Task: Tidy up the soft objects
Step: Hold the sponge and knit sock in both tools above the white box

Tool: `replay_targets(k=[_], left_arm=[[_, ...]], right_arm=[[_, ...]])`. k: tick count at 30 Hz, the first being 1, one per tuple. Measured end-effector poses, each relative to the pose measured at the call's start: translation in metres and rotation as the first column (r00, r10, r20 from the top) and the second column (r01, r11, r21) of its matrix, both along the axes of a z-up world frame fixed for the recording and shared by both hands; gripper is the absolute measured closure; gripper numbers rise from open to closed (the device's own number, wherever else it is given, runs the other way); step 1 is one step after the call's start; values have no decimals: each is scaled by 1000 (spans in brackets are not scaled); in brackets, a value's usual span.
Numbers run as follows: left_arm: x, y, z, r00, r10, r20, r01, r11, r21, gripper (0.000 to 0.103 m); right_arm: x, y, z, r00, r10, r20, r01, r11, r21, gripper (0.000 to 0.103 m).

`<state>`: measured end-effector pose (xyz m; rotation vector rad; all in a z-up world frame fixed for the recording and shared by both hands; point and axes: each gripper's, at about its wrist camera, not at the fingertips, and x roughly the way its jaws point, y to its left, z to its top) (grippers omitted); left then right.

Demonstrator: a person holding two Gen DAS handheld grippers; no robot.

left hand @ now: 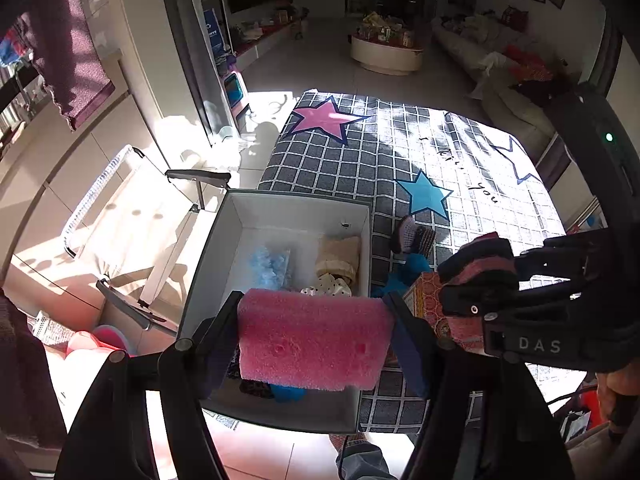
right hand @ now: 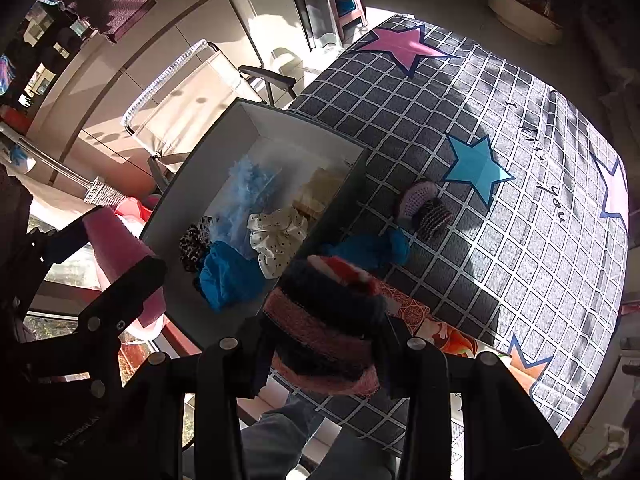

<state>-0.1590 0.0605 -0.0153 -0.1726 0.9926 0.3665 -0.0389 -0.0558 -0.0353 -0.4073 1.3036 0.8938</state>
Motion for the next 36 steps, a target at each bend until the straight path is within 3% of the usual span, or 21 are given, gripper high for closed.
replay_targets(k=[36], left_arm=[[-10,26,-7,997,79,-24,-79,997,-20,31]], right_arm=[[-9,35,-5,996,88,-5,-88,996,-24,60]])
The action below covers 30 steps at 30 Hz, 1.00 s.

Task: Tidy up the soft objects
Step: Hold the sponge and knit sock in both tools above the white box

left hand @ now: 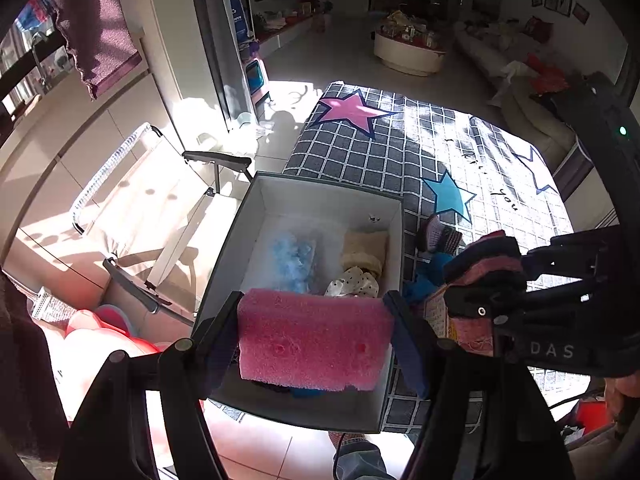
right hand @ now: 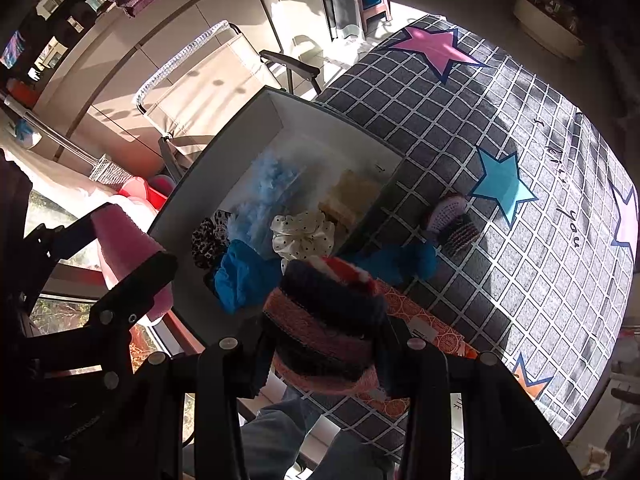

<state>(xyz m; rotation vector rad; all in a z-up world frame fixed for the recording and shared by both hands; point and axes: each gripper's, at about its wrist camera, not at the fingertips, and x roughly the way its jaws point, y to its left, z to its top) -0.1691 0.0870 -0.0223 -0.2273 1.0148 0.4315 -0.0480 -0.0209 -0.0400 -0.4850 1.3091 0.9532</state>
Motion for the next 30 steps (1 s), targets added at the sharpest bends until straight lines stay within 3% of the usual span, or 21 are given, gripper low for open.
replay_targets(k=[30], left_arm=[[26,46,-43,985,112,-131,-115,993,-15,30]], right_arm=[[30,66,-7,996,27,-80,-24,999,39,60]])
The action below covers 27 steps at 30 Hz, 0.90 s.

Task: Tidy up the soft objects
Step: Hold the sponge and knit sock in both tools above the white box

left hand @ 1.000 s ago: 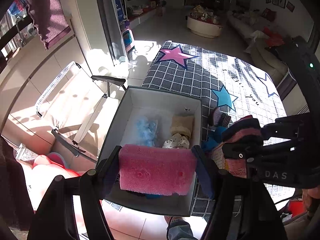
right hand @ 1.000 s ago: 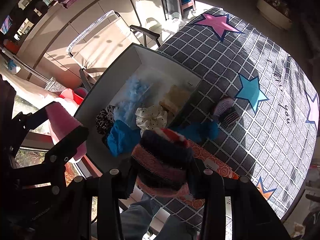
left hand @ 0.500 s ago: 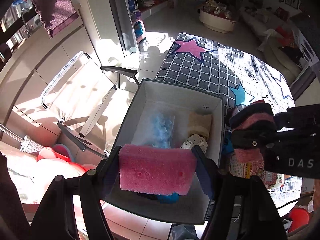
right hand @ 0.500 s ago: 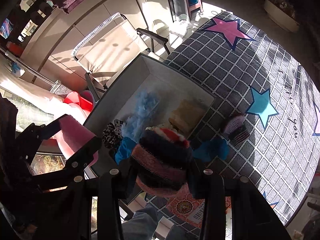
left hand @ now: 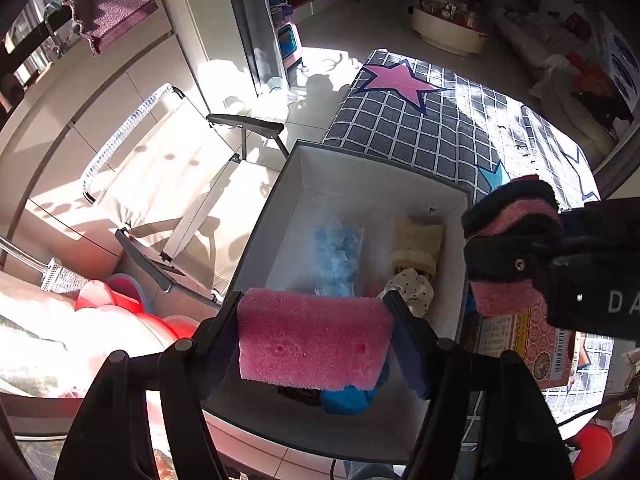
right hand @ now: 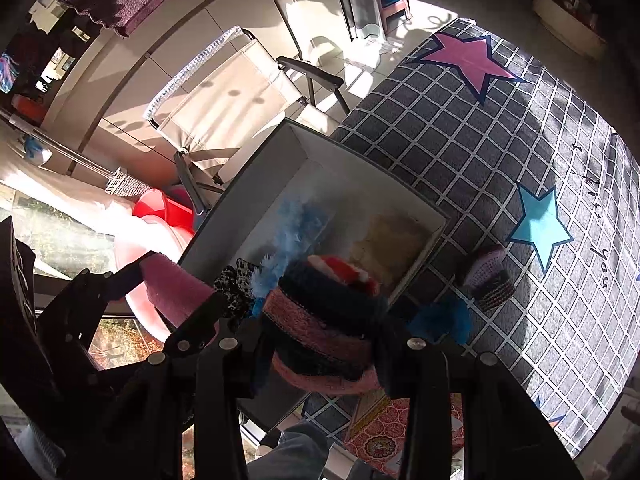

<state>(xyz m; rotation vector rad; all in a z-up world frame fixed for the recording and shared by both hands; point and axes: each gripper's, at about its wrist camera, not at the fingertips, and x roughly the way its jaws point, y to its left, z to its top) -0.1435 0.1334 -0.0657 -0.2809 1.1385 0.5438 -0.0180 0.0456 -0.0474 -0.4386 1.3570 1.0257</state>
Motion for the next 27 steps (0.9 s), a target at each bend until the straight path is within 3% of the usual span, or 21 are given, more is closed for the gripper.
replay_targets(k=[27], left_arm=[[6,3,-17,999,24,-42,-26,999,-39,30]], right_arm=[[3,6,-10,1000,0,-23,0,1000,-11,60]])
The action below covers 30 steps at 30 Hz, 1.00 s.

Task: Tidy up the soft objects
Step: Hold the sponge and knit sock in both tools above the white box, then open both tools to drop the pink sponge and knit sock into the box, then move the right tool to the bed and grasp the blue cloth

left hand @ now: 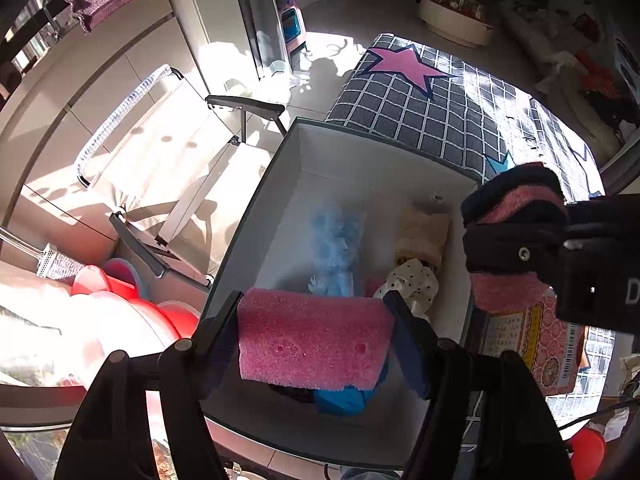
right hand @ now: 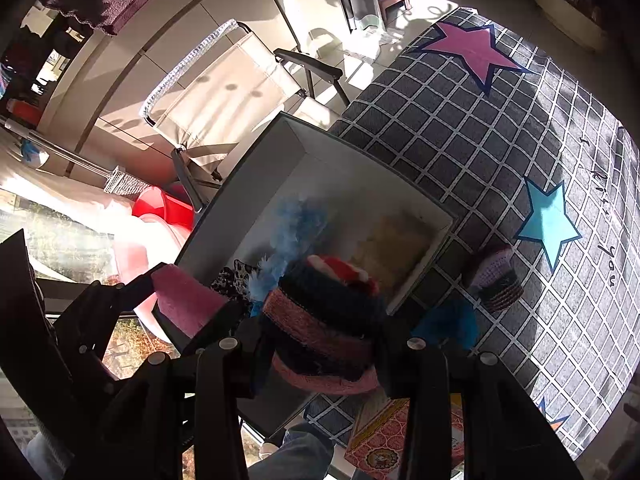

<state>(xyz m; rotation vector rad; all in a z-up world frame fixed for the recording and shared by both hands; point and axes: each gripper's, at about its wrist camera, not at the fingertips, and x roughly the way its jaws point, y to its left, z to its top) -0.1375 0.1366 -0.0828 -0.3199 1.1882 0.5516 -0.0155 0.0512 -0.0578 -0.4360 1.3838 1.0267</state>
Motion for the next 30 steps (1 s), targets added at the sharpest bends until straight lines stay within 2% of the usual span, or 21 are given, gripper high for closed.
replay_targets(k=[12,13,15,16,17,19,21,23,25,28,30], left_arm=[[-1,-2,-4,1000,-7,7,7,1000,-28,29],[-1,-2,-5,1000,-5,3,5,999,-32,27],[-2,-1,-6,1000,-1,19,2,998,-56,23],[-2,0,-6,1000,2,27,0,998,-67,22],[-3,1,-6,999,8,34,-5,997,-72,21],[-3,3,-7,999,21,42,-18,997,-70,9],[-2,6,-10,998,38,58,-31,992,-119,0],[-3,12,-13,993,67,101,-45,976,-212,0],[-3,16,-11,983,103,154,-58,960,-273,0],[1,17,-7,972,130,195,-59,942,-331,0],[5,15,-4,971,138,197,-64,938,-340,0]], right_arm=[[3,5,-6,999,0,-44,0,1000,-1,60],[4,4,-7,999,-3,-52,4,1000,3,57],[6,3,-7,997,-11,-74,12,1000,17,39],[7,3,-7,996,-11,-87,14,1000,25,17],[8,3,-6,996,-9,-89,12,999,32,3],[10,0,-2,999,-16,-52,17,999,33,1],[16,-5,2,998,-30,-53,33,999,43,1],[26,-16,7,996,-56,-68,60,996,63,1],[38,-32,11,994,-79,-70,84,994,63,1],[57,-60,3,993,-114,-23,114,993,-8,1],[69,-79,-12,992,-130,1,129,988,-82,1]])
